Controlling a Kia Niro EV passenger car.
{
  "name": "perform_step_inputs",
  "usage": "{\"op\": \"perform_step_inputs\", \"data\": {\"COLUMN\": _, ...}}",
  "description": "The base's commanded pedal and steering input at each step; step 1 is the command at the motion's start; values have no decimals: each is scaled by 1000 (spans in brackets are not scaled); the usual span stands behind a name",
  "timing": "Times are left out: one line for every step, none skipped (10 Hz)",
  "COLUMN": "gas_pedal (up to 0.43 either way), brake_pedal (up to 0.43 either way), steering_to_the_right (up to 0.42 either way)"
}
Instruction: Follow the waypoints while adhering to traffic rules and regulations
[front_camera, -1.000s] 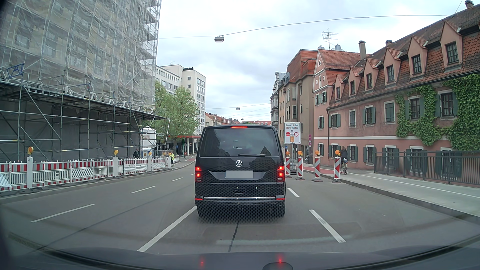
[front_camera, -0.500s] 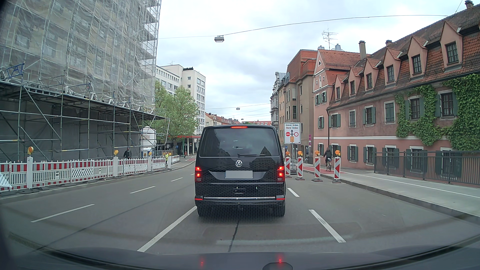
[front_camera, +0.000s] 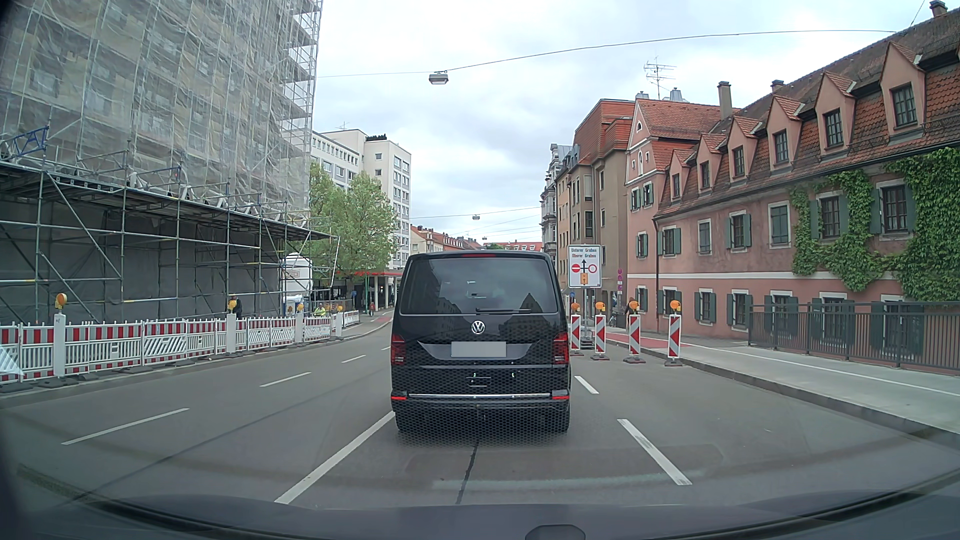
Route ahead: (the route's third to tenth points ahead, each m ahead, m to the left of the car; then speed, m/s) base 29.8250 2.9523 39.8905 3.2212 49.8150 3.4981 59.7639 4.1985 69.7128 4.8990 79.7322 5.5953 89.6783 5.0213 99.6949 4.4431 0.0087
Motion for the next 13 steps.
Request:
{"op": "perform_step_inputs", "data": {"gas_pedal": 0, "brake_pedal": 183, "steering_to_the_right": 2}}
{"op": "perform_step_inputs", "data": {"gas_pedal": 0, "brake_pedal": 177, "steering_to_the_right": 2}}
{"op": "perform_step_inputs", "data": {"gas_pedal": 0, "brake_pedal": 171, "steering_to_the_right": 2}}
{"op": "perform_step_inputs", "data": {"gas_pedal": 0, "brake_pedal": 159, "steering_to_the_right": 2}}
{"op": "perform_step_inputs", "data": {"gas_pedal": 0, "brake_pedal": 134, "steering_to_the_right": 2}}
{"op": "perform_step_inputs", "data": {"gas_pedal": 0, "brake_pedal": 104, "steering_to_the_right": 2}}
{"op": "perform_step_inputs", "data": {"gas_pedal": 0, "brake_pedal": 61, "steering_to_the_right": 2}}
{"op": "perform_step_inputs", "data": {"gas_pedal": 0, "brake_pedal": 61, "steering_to_the_right": 2}}
{"op": "perform_step_inputs", "data": {"gas_pedal": 0, "brake_pedal": 61, "steering_to_the_right": 2}}
{"op": "perform_step_inputs", "data": {"gas_pedal": 0, "brake_pedal": 55, "steering_to_the_right": 2}}
{"op": "perform_step_inputs", "data": {"gas_pedal": 0, "brake_pedal": 0, "steering_to_the_right": 2}}
{"op": "perform_step_inputs", "data": {"gas_pedal": 0, "brake_pedal": 0, "steering_to_the_right": 2}}
{"op": "perform_step_inputs", "data": {"gas_pedal": 0, "brake_pedal": 0, "steering_to_the_right": 2}}
